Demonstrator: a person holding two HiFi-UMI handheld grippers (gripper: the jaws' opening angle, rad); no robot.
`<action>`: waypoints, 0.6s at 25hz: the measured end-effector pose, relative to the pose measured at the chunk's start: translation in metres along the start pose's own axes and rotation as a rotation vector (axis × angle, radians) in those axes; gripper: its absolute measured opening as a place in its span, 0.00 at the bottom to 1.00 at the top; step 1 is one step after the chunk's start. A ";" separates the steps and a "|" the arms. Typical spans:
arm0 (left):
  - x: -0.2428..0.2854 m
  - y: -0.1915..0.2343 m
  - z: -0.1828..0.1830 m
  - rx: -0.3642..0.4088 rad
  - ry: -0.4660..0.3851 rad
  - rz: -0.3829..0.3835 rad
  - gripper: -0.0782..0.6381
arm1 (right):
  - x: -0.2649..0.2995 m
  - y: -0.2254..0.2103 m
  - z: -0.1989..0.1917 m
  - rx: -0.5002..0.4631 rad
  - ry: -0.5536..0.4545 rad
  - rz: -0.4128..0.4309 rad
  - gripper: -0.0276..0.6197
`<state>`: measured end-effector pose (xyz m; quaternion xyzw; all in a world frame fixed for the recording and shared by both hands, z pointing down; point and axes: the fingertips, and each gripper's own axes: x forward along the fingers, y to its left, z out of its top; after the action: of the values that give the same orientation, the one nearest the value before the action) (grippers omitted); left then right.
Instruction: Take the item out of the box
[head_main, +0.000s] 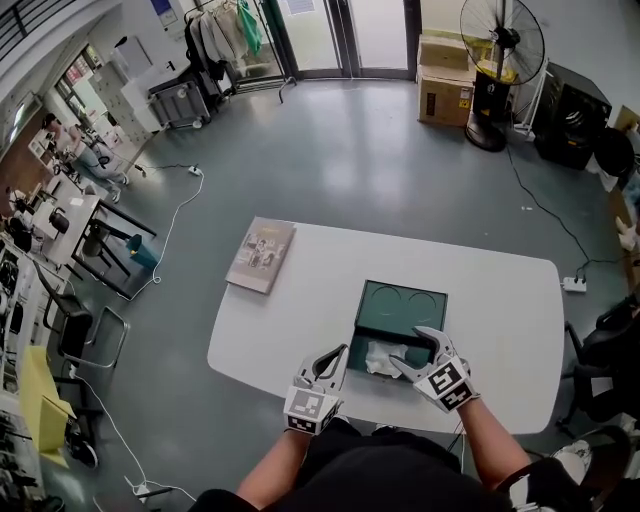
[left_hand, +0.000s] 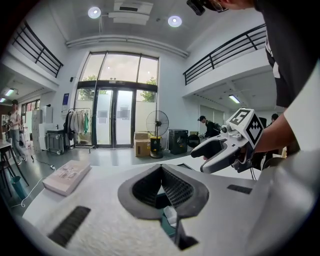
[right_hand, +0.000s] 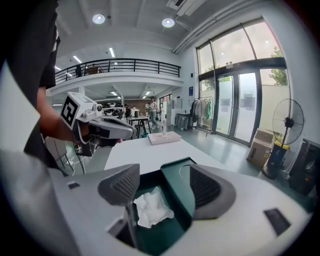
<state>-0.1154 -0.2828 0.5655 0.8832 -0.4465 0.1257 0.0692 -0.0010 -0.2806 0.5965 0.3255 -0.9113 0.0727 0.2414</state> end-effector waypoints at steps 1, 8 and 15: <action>0.000 0.001 -0.001 -0.003 0.004 -0.005 0.12 | 0.003 0.001 -0.001 0.000 0.010 0.004 0.52; 0.008 0.013 -0.001 0.022 0.004 -0.064 0.12 | 0.020 -0.002 -0.008 0.001 0.068 -0.005 0.61; 0.009 0.025 -0.005 0.064 0.015 -0.132 0.12 | 0.041 0.010 -0.023 -0.115 0.181 0.007 0.60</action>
<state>-0.1313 -0.3027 0.5732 0.9116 -0.3823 0.1417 0.0526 -0.0256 -0.2890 0.6369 0.2999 -0.8897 0.0502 0.3406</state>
